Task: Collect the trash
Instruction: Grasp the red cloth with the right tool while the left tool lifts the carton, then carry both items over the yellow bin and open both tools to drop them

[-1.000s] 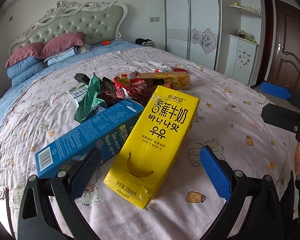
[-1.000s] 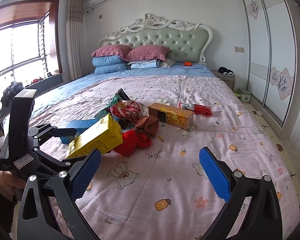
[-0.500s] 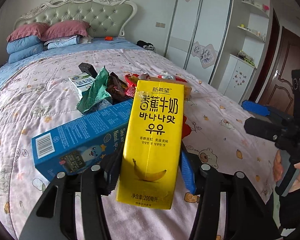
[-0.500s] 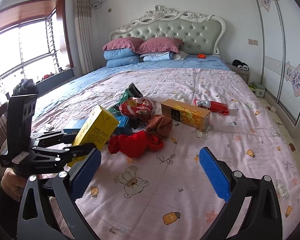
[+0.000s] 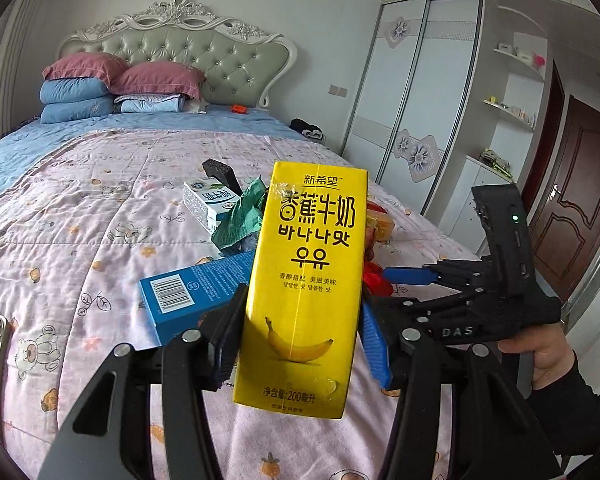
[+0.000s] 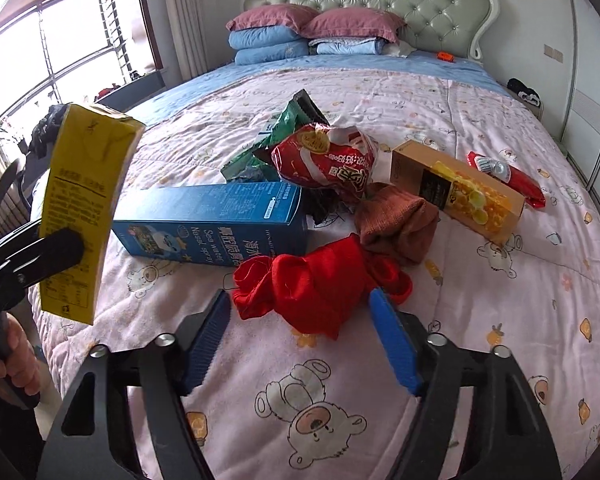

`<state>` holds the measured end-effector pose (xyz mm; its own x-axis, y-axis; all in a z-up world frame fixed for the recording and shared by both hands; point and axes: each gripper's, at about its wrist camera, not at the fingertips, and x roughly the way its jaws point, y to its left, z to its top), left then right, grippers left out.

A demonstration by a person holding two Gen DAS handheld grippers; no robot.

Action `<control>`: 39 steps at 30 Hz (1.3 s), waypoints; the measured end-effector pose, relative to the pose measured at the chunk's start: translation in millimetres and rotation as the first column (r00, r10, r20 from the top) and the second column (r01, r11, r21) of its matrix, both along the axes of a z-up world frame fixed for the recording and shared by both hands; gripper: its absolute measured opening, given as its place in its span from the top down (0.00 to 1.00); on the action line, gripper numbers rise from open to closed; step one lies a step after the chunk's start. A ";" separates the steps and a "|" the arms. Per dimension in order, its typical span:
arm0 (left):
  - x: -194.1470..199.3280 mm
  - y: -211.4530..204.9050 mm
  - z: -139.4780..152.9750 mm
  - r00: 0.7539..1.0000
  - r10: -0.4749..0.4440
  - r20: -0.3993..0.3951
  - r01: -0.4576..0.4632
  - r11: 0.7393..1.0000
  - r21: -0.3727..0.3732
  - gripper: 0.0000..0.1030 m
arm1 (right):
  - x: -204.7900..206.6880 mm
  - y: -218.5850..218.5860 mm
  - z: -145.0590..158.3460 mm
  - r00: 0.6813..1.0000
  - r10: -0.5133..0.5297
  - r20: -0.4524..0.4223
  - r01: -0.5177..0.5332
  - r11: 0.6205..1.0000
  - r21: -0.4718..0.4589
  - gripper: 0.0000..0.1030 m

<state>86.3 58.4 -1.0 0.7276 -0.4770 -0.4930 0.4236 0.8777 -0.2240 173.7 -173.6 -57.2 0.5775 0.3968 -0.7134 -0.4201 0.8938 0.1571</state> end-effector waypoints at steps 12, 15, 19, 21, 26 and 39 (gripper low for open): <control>-7.5 -33.3 3.8 0.998 -0.063 -0.011 0.063 0.998 0.012 0.49 | -36.1 -47.6 10.3 1.000 -0.004 0.019 0.002 0.993 0.117 0.70; -9.3 -57.2 6.4 0.995 -0.101 -0.012 0.101 0.995 0.019 0.49 | -55.5 -74.8 19.0 0.999 -0.005 0.033 0.000 0.986 0.169 0.70; -9.7 -96.8 11.6 0.986 -0.164 -0.012 0.165 0.986 0.026 0.49 | -76.2 -117.0 34.4 0.995 -0.070 0.078 0.057 0.986 0.159 0.70; -8.2 -120.9 13.5 0.980 -0.199 -0.016 0.200 0.979 0.035 0.49 | -84.6 -143.0 40.2 0.991 -0.104 0.089 0.089 0.983 0.159 0.70; 0.3 -189.6 14.8 0.954 -0.295 -0.043 0.297 0.954 0.039 0.49 | -101.9 -212.8 49.8 0.972 -0.208 0.112 0.189 0.970 0.155 0.70; 36.5 -410.2 -1.2 0.825 -0.530 -0.196 0.546 0.837 0.037 0.49 | -131.3 -401.3 35.1 0.873 -0.484 0.065 0.478 0.874 0.087 0.70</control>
